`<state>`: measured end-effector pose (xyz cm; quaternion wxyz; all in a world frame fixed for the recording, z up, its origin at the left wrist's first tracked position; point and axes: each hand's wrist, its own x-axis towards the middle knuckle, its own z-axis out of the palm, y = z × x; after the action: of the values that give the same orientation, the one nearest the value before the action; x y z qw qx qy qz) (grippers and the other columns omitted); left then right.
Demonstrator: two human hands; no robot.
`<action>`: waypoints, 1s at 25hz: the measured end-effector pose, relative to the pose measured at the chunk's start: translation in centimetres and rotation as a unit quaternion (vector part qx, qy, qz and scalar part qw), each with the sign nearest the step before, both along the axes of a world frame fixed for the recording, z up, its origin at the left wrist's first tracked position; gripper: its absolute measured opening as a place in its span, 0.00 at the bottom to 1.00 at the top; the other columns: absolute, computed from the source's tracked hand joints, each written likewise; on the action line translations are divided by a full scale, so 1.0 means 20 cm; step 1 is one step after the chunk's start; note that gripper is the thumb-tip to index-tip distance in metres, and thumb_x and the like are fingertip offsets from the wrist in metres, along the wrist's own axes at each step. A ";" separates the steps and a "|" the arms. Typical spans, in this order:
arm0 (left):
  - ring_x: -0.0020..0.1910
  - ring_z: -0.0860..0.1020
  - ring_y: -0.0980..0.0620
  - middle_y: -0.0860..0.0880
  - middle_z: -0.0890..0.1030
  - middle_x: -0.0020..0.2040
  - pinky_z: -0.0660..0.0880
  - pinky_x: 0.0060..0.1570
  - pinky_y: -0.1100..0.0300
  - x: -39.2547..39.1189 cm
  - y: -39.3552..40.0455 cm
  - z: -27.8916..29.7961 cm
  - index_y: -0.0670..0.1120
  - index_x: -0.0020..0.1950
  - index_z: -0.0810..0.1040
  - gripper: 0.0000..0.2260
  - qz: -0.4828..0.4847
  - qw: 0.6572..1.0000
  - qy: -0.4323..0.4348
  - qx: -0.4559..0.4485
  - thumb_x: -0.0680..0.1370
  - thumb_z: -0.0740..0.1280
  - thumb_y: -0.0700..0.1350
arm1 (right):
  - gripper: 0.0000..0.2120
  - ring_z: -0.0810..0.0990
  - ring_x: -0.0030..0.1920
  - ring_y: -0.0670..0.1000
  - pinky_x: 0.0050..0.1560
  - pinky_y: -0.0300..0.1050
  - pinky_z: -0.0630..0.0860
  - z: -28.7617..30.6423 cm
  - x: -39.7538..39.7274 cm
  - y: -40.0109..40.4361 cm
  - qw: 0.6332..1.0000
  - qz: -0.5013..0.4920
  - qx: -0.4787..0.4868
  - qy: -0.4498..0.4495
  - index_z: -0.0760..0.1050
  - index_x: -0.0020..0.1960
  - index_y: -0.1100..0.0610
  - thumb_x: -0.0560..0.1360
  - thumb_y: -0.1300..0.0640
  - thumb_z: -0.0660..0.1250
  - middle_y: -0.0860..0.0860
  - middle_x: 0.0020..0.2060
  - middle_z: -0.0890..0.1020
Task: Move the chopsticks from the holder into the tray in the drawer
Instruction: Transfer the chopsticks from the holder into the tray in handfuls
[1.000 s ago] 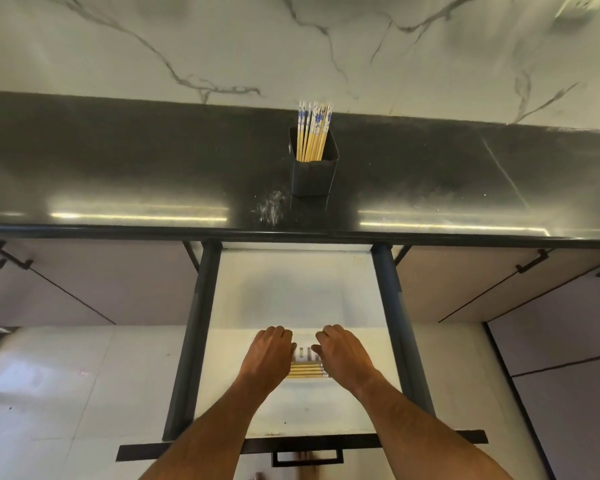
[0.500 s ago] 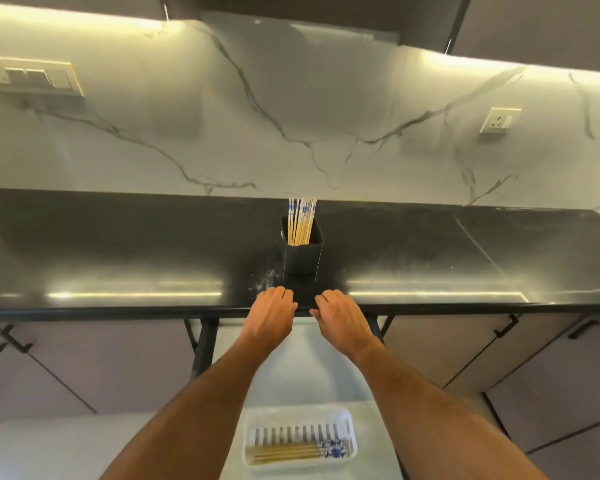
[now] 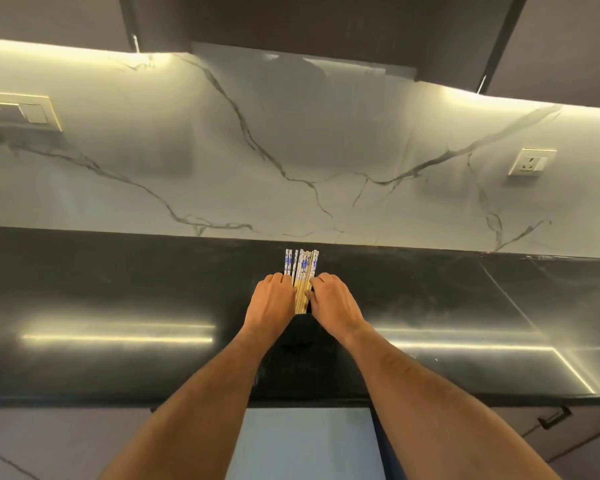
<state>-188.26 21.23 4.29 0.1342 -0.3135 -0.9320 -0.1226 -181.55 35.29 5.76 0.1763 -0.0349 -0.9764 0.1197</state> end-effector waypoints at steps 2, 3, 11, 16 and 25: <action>0.49 0.78 0.51 0.46 0.80 0.53 0.78 0.51 0.57 -0.11 0.07 -0.04 0.45 0.59 0.76 0.12 0.014 1.000 -0.021 0.018 0.81 0.67 0.51 | 0.10 0.79 0.47 0.48 0.50 0.44 0.81 -0.03 -0.14 0.03 0.999 -0.009 -0.049 -0.003 0.79 0.57 0.58 0.81 0.54 0.68 0.53 0.50 0.81; 0.50 0.78 0.51 0.46 0.80 0.54 0.78 0.52 0.56 -0.15 0.10 -0.05 0.45 0.60 0.76 0.12 0.022 0.999 -0.034 0.033 0.81 0.67 0.51 | 0.09 0.81 0.45 0.48 0.50 0.45 0.82 -0.05 -0.20 0.03 0.997 -0.016 -0.072 -0.006 0.80 0.56 0.58 0.81 0.54 0.68 0.53 0.49 0.82; 0.44 0.78 0.52 0.47 0.80 0.50 0.75 0.42 0.58 -0.47 0.25 -0.17 0.44 0.53 0.77 0.07 0.124 0.943 -0.179 0.252 0.83 0.61 0.44 | 0.04 0.80 0.41 0.46 0.41 0.39 0.80 -0.21 -0.55 0.05 0.967 -0.090 -0.237 0.011 0.80 0.50 0.57 0.80 0.57 0.68 0.49 0.44 0.82; 0.43 0.78 0.56 0.47 0.83 0.50 0.74 0.43 0.65 -0.60 0.30 -0.22 0.42 0.57 0.81 0.08 0.104 0.905 -0.252 0.326 0.82 0.63 0.41 | 0.05 0.81 0.46 0.50 0.46 0.45 0.81 -0.25 -0.64 0.04 0.953 -0.115 -0.277 0.032 0.80 0.53 0.60 0.79 0.59 0.69 0.54 0.47 0.83; 0.46 0.79 0.58 0.47 0.85 0.50 0.72 0.44 0.75 -0.59 0.29 -0.25 0.41 0.57 0.82 0.08 0.072 0.899 -0.230 0.365 0.79 0.70 0.37 | 0.04 0.78 0.38 0.42 0.36 0.29 0.71 -0.27 -0.67 0.01 0.930 -0.143 -0.337 0.034 0.80 0.52 0.58 0.79 0.59 0.70 0.48 0.41 0.81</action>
<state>-200.09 27.05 -0.80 0.0294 -0.1379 -0.8467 -0.5131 -194.96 35.59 0.45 0.2022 -0.2274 -0.8568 0.4162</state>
